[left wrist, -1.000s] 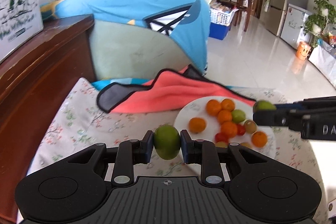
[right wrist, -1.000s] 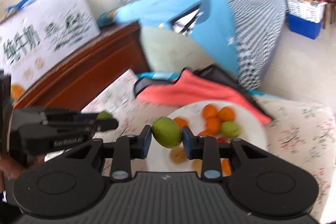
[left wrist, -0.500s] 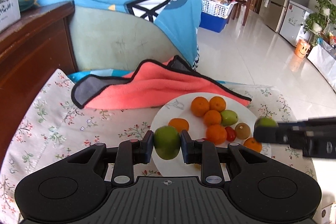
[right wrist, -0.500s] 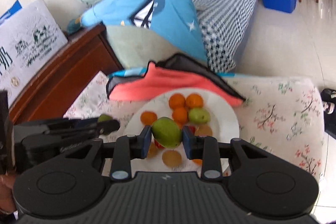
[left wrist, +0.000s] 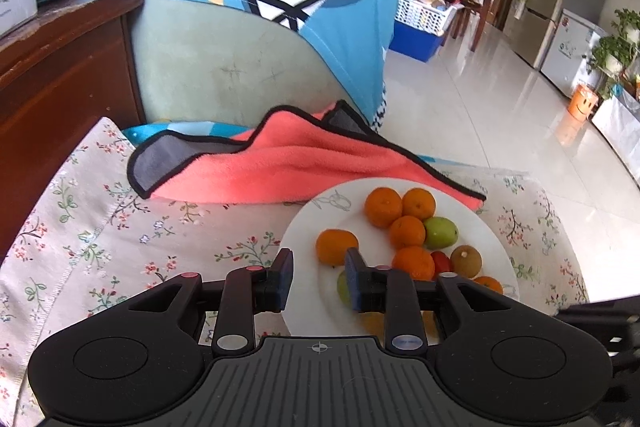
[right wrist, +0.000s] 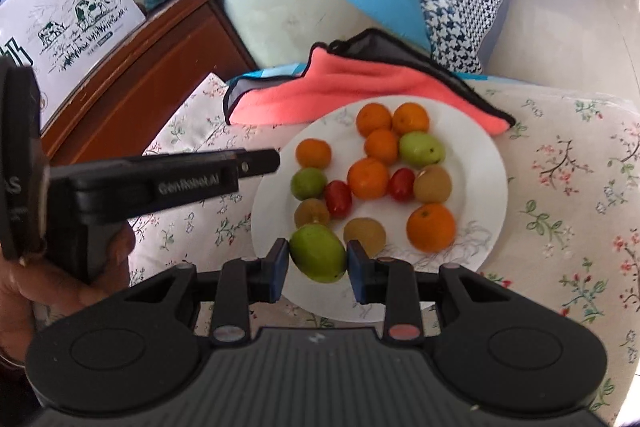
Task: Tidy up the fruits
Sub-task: 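Lower both green fruits onto the plate and open both grippers, then withdraw both open grippers back from the plate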
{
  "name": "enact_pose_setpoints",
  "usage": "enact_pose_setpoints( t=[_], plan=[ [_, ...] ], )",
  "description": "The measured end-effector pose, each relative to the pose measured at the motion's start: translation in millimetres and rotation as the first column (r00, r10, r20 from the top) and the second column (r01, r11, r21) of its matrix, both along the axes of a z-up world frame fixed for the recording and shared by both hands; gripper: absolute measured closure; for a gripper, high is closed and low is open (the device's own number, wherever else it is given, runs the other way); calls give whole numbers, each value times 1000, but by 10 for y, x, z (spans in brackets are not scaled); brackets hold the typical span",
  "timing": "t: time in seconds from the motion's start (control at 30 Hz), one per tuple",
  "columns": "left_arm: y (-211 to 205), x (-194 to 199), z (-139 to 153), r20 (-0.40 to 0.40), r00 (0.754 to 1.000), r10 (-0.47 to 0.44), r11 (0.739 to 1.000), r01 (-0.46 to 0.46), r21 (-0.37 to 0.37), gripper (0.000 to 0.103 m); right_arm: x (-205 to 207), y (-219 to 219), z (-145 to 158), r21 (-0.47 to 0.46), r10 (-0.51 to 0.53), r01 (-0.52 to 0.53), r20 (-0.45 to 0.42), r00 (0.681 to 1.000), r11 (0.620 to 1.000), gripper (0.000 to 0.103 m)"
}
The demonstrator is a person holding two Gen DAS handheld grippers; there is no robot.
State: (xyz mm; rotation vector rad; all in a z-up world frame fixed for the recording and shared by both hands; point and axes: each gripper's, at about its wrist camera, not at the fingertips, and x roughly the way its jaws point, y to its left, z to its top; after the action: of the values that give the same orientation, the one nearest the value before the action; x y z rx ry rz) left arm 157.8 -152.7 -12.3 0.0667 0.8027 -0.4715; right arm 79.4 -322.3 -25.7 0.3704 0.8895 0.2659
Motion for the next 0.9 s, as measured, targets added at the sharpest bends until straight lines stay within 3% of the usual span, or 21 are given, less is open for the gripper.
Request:
enact_pose_setpoints(
  t=[0.1, 0.17, 0.23, 0.37, 0.43, 0.5, 0.63, 0.7, 0.9],
  plan=[
    [-5, -12, 9, -1, 1000, -7, 1000, 7, 2, 71, 29, 40, -71, -17, -8, 8, -11, 1000, 1000, 71],
    [-12, -28, 20, 2, 1000, -6, 1000, 6, 10, 60, 56, 62, -114, -21, -10, 10, -18, 1000, 1000, 70],
    [4, -45, 50, 14, 1000, 8, 1000, -9, 13, 40, 57, 59, -101, -37, -34, 34, 2, 999, 999, 67],
    [47, -58, 122, 32, 999, 31, 999, -31, 12, 32, 44, 31, 8, -58, -45, 49, 60, 997, 997, 64],
    [73, -63, 150, 36, 998, 51, 998, -52, 18, 21, 35, 19, 49, -63, -48, 52, 65, 997, 997, 64],
    [88, -74, 175, 43, 998, 52, 998, -53, 30, 19, 30, 11, 95, -69, -51, 56, 71, 996, 996, 62],
    [103, -129, 200, 43, 998, 51, 996, -54, 72, 11, 1, -28, 214, -91, -86, 92, 70, 994, 992, 43],
    [102, -182, 202, 47, 998, 48, 992, -53, 111, 10, -20, -45, 265, -113, -107, 115, 75, 991, 987, 42],
    [148, -310, 236, 43, 996, 74, 982, -80, 169, 5, -126, -81, 368, -163, -173, 181, 59, 983, 970, 17]
  ],
)
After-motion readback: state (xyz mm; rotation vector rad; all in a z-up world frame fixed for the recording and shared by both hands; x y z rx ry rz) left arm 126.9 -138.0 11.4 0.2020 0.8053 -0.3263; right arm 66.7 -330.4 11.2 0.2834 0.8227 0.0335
